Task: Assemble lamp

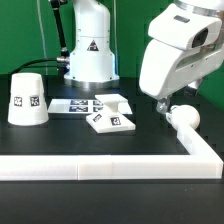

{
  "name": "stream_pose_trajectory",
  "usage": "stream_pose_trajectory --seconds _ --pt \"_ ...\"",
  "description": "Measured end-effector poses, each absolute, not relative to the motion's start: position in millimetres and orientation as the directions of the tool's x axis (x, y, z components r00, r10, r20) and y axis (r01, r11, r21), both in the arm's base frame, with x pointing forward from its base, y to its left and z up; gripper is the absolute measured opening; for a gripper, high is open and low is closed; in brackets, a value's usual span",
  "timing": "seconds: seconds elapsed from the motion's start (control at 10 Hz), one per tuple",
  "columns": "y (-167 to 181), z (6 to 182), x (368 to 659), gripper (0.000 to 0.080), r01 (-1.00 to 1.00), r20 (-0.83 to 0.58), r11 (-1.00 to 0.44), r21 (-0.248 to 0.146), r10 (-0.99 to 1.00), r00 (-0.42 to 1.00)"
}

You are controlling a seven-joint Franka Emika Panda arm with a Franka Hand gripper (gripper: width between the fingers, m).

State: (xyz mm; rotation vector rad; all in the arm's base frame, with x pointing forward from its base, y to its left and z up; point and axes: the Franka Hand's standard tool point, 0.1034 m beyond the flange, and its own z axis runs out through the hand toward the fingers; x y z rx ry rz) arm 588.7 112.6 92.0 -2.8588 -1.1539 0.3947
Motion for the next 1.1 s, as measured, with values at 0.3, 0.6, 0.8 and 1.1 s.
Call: stream_pose_trajectory --seconds 0.3,0.6,0.8,1.1 --pt "112.8 91.9 588.7 0.07 0.678 -0.221 -0.724 -0.125 0.687 0.692" --pt "112.8 91.6 588.5 0.07 0.679 -0.221 -0.724 -0.126 0.687 0.692" --pt "112.8 91.6 588.5 0.07 0.678 -0.221 -0.724 -0.126 0.687 0.692" --pt "112.8 91.5 588.4 0.07 0.678 -0.221 -0.724 -0.126 0.687 0.692"
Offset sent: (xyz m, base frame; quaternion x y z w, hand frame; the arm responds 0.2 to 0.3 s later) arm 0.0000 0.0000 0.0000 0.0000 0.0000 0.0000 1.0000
